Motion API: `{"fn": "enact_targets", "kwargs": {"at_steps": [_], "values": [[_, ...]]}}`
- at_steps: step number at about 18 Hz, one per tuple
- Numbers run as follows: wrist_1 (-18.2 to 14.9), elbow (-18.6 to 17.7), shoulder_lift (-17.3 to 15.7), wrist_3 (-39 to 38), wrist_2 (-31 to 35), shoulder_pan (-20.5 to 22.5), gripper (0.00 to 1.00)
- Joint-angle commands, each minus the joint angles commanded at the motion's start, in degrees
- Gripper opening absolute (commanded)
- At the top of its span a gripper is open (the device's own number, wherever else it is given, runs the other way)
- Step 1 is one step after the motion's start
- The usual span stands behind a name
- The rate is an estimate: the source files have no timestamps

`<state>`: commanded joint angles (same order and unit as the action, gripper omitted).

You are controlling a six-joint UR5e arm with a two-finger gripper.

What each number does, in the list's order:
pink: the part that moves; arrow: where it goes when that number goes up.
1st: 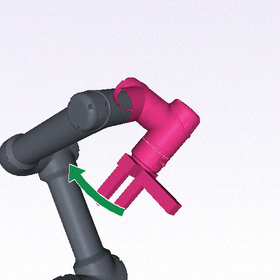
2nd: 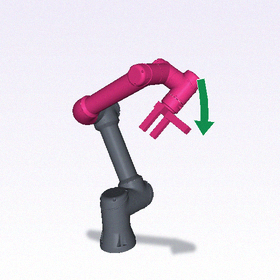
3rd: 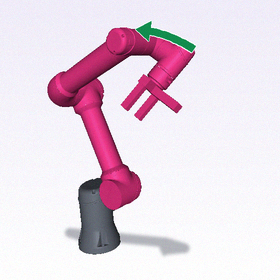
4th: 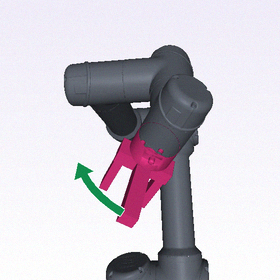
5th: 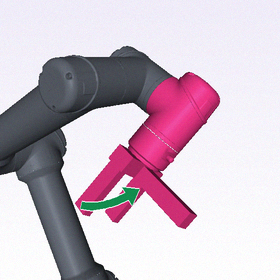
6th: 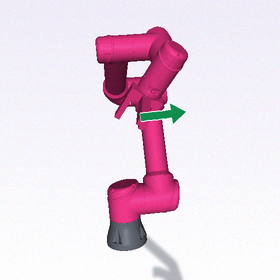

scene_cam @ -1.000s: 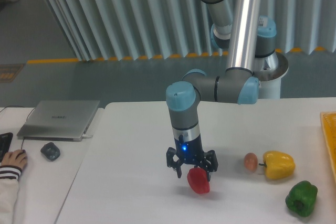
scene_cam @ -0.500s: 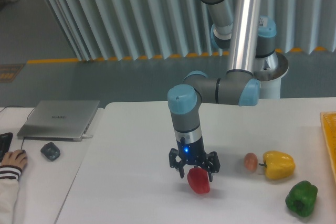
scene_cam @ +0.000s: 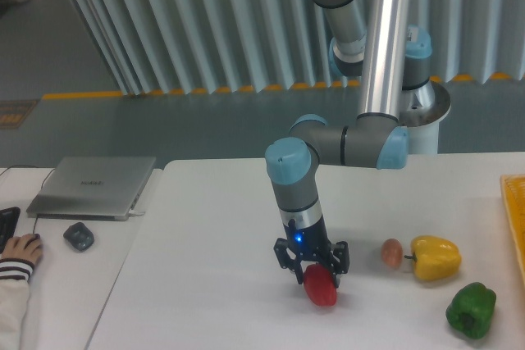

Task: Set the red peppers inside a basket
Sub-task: 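Lower the gripper and close it around the red pepper, then lift the red pepper and carry it toward the yellow basket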

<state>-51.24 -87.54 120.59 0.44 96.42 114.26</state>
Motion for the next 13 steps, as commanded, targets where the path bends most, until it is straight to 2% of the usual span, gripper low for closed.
{"fn": "enact_targets", "kwargs": {"at_steps": [7,11,13], "values": [[-0.2,0.7,-2.5,1.0,-1.3,1.6,0.50],[-3.1,0.9,-6.3,10.7,-2.0,3.0,0.50],[-4.2,1.0,-7.8,18.4,-2.3,4.2,0.50]]}}
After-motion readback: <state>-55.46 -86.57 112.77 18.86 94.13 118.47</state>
